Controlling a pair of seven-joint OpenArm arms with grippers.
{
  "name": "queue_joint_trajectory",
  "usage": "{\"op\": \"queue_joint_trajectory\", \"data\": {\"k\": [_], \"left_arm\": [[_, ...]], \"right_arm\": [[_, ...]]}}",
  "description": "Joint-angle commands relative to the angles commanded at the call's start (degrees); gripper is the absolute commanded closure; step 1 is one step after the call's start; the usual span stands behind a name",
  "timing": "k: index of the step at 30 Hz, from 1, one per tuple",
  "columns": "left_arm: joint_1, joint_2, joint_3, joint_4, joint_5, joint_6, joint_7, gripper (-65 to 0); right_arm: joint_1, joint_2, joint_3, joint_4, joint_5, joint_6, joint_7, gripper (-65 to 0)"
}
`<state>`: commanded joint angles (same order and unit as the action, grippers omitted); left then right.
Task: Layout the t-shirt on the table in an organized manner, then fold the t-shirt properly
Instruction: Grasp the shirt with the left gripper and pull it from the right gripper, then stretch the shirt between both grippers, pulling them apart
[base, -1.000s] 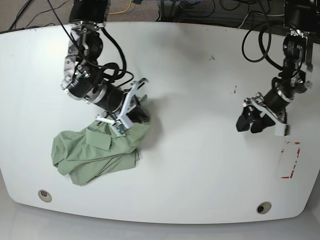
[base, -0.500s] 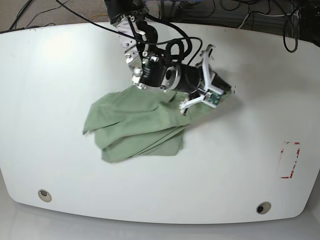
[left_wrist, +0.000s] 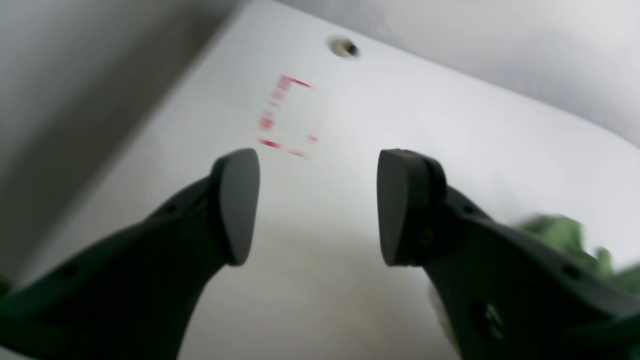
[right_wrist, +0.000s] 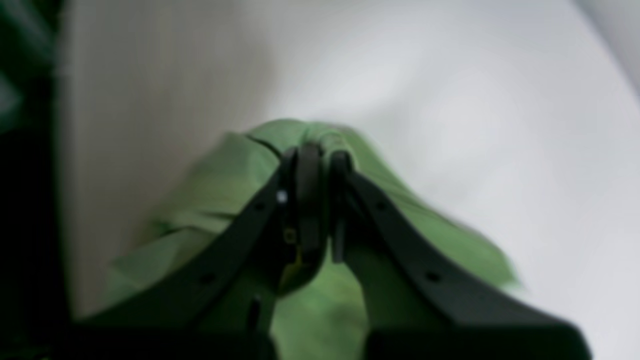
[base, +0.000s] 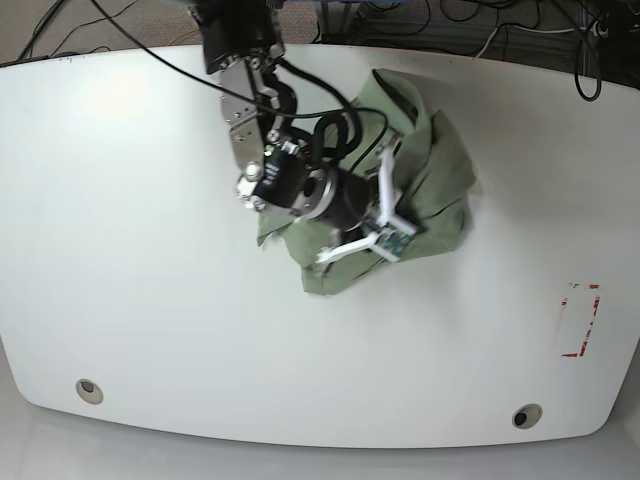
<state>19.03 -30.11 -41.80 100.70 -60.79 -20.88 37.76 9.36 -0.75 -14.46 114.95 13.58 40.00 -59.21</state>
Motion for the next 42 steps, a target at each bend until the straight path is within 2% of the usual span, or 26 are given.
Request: {"op": "queue_joint_trajectory", "data": {"k": [4, 11, 17, 23, 27, 33, 42], "left_arm": [[-0.44, 2.55, 7.56, 0.0, 0.18, -0.26, 0.0, -34.7], [-2.46, 4.92, 23.56, -0.35, 0.35, 0.0, 0.0, -34.6], [-4.13, 9.58, 33.32, -2.64, 7.21, 0.0, -0.09, -34.7], [-4.57, 14.59, 35.52, -4.66, 14.68, 0.0, -0.09, -34.9], [-4.66, 15.47, 36.04, -6.95, 17.58, 0.0, -0.09, -35.0], [-6.68, 15.47, 38.68, -9.67, 18.29, 0.0, -0.09, -35.0], [-7.03, 15.47, 41.14, -13.63, 17.93, -0.18, -0.09, -34.9]], "right_arm": [[0.09, 3.69, 5.19, 0.7, 0.0, 0.0, 0.0, 0.0], [-0.44, 8.18, 13.63, 1.41, -0.09, 0.0, 0.0, 0.0], [-0.18, 8.53, 21.1, 1.41, -0.09, 0.0, 0.0, 0.0], [-0.97, 8.53, 23.82, 1.41, -0.09, 0.0, 0.0, 0.0], [-1.85, 8.53, 25.23, 1.41, -0.09, 0.0, 0.0, 0.0], [-2.02, 8.44, 28.04, 1.41, -0.09, 0.0, 0.0, 0.0], [-2.02, 8.18, 28.04, 1.49, -0.09, 0.0, 0.0, 0.0]]}}
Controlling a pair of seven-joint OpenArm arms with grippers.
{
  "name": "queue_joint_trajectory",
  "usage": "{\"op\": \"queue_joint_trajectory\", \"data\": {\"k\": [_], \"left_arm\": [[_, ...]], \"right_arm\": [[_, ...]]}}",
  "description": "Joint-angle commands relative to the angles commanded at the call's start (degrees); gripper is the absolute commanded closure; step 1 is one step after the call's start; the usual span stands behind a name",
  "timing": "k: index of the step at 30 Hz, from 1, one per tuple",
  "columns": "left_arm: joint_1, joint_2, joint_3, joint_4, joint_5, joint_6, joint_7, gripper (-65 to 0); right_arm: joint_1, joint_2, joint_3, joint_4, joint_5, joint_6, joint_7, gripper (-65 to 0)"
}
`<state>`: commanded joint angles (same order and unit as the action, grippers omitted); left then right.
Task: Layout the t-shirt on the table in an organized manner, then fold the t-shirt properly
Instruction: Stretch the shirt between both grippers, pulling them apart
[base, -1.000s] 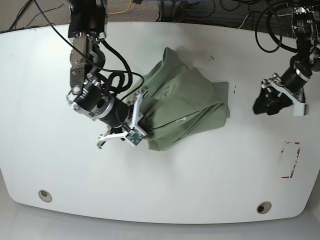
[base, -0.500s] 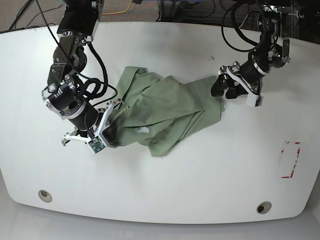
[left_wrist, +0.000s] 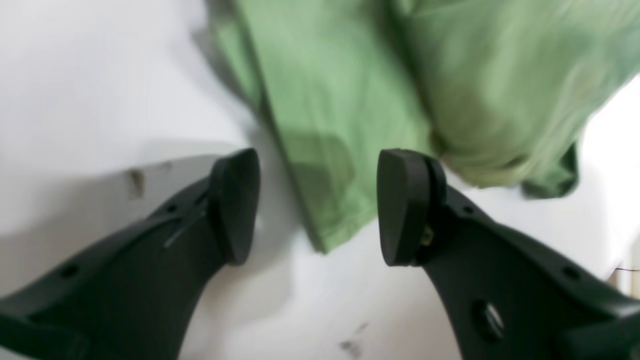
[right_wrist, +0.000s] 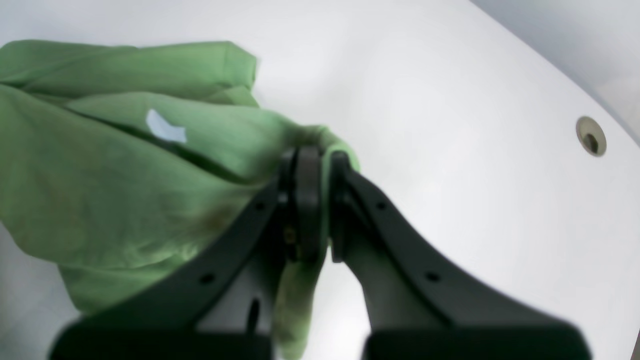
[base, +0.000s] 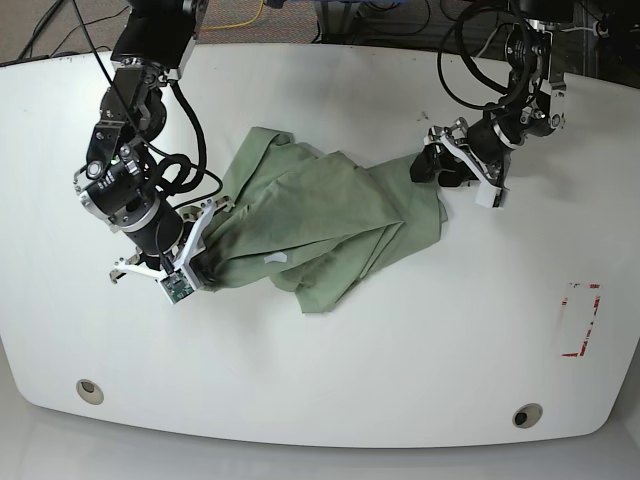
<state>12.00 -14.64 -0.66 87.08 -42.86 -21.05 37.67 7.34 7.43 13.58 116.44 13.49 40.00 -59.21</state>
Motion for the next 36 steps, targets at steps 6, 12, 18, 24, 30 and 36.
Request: {"op": "queue_joint_trajectory", "data": {"k": [6, 12, 18, 24, 30, 36], "left_arm": [[-2.29, 1.32, 3.43, -1.85, 0.09, 0.09, 0.09, -34.6], [-2.73, 1.58, 4.75, -2.2, 0.09, 0.09, 0.09, -28.9], [-2.81, 1.58, 4.4, -2.2, 0.35, 0.18, 0.0, -7.9], [-2.9, 1.23, 4.22, -1.76, 0.35, 0.18, -0.26, 0.0], [-2.46, 1.14, -1.93, 2.2, 0.53, 0.18, 0.18, 0.0], [-2.9, -3.6, -9.14, 10.11, 0.09, 0.09, 5.19, 0.0]], "right_arm": [[0.09, -0.09, 0.0, 0.0, 0.0, 0.0, 0.0, 0.0], [0.09, -0.09, 0.09, 0.09, 0.0, 0.0, 0.0, 0.0], [0.09, -0.09, 1.14, 0.09, 0.0, 0.0, 0.0, 0.0], [0.09, -0.09, 2.46, 0.09, 0.09, 0.0, 0.0, 0.0], [0.0, -0.09, 5.98, 0.09, 0.09, 0.0, 0.0, 0.0], [0.0, 0.18, 12.57, 0.09, 0.09, 0.0, 0.0, 0.0]]}}
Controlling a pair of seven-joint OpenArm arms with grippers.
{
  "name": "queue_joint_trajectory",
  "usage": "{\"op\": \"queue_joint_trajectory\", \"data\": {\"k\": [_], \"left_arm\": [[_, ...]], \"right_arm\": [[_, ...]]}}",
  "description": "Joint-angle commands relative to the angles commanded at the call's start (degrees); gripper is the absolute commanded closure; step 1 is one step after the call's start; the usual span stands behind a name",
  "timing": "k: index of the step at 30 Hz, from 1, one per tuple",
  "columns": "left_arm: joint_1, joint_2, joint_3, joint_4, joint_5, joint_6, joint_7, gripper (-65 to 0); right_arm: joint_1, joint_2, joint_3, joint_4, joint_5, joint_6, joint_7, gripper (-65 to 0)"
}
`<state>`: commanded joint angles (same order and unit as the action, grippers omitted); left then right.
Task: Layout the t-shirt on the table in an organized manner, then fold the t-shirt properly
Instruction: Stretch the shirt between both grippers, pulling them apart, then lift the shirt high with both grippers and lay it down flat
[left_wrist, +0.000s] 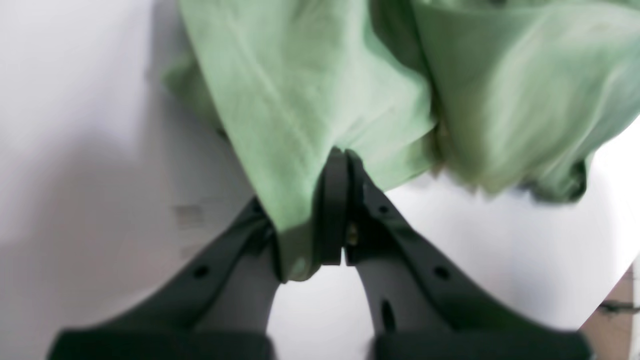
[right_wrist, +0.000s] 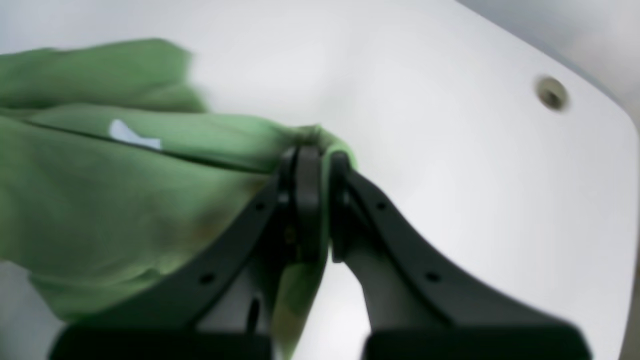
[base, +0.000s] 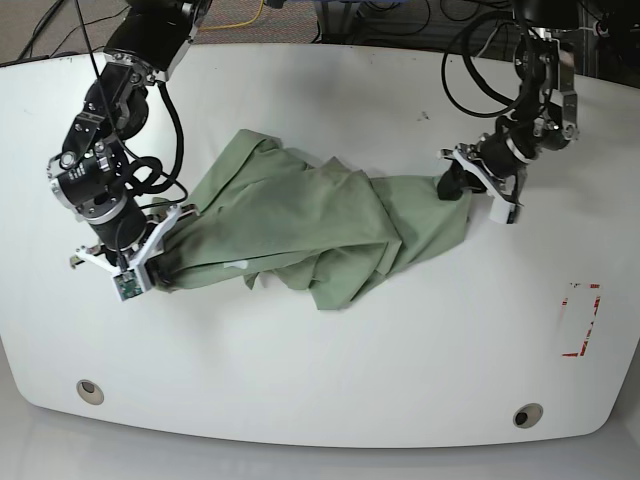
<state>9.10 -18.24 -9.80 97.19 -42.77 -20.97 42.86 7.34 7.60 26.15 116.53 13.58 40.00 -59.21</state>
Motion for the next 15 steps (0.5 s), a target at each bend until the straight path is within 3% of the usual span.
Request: {"op": "queue_joint_trajectory", "data": {"k": [3, 8, 15], "left_arm": [[-1.05, -4.4, -2.99, 4.04, -0.09, -0.18, 0.09, 0.0], [-5.71, -10.37, -3.43, 4.75, -0.18, -0.26, 0.18, 0.0], [-20.04, -13.54, -3.25, 4.48, -0.18, -0.26, 3.08, 0.0]], "right_arm": [[0.09, 0.18, 3.43, -0.09, -0.09, 0.0, 0.0, 0.0], [1.85, 0.26, 4.04, -0.62, -0.62, 0.0, 0.0, 0.0], [10.81, 1.93, 2.11, -4.04, -0.7, 0.0, 0.0, 0.0]]}}
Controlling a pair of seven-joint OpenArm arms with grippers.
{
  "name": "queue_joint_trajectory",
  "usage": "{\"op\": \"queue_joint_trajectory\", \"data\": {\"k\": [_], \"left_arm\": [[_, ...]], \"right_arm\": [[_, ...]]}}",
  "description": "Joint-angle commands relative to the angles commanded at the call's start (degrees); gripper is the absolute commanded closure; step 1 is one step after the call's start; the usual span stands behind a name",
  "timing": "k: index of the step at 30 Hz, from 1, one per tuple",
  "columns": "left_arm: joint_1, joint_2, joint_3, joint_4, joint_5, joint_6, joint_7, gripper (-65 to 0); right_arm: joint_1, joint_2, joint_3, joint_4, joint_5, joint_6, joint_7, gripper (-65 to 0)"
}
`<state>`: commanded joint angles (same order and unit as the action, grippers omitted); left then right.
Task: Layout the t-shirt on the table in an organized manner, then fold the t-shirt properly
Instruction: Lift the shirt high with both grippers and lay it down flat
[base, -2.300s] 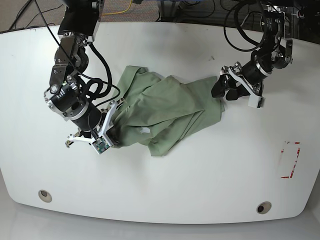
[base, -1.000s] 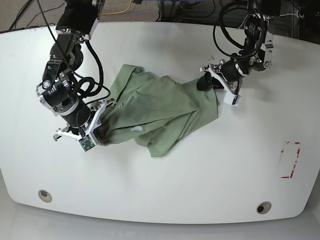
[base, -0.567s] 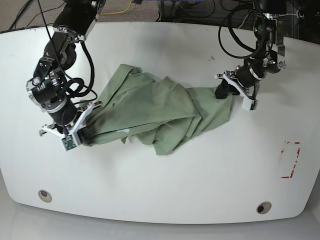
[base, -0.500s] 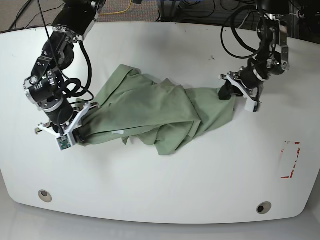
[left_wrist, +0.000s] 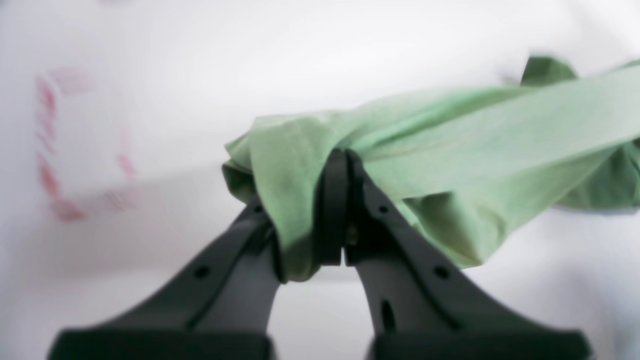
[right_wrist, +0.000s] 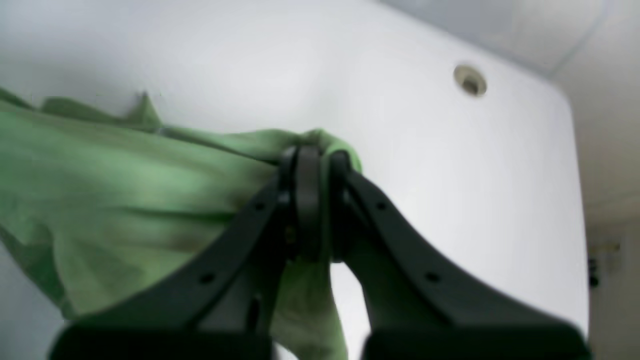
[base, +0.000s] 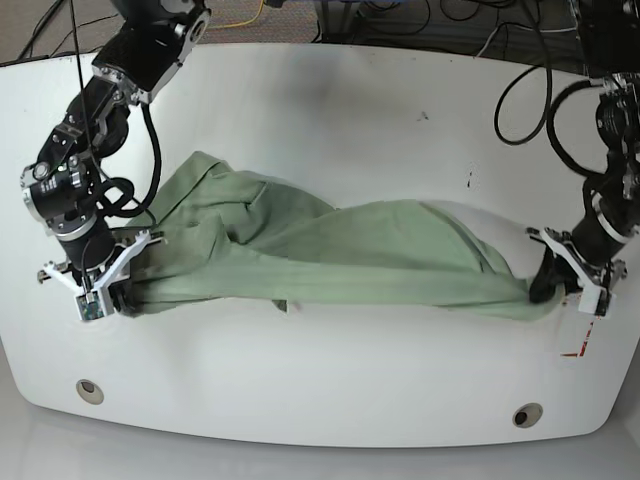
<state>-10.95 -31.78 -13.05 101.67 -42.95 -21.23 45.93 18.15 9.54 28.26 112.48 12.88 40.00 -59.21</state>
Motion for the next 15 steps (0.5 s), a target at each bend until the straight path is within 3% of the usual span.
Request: {"op": "queue_joint_trajectory", "data": {"k": [2, 7, 11, 15], "left_arm": [[-4.75, -0.79, 0.09, 0.0, 0.0, -0.18, 1.41, 0.0], [-20.48, -1.23, 1.23, -3.25, 0.0, -3.52, 5.36, 0.0], [-34.2, -0.97, 0.62, -4.48, 0.53, -3.6, 10.9, 0.0], [-46.59, -0.97, 0.88, -8.26, 0.62, -3.6, 13.45, -0.8]], "right_arm": [[3.25, 1.49, -1.41, -1.41, -0.26, 0.0, 0.0, 0.0], [15.74, 4.4, -7.82, -4.57, -0.62, 0.0, 0.0, 0.0], [27.96, 7.12, -11.6, -7.65, -0.44, 0.0, -1.32, 0.0], [39.03, 8.44, -13.89, -11.34, -0.62, 0.0, -4.84, 0.0]]}}
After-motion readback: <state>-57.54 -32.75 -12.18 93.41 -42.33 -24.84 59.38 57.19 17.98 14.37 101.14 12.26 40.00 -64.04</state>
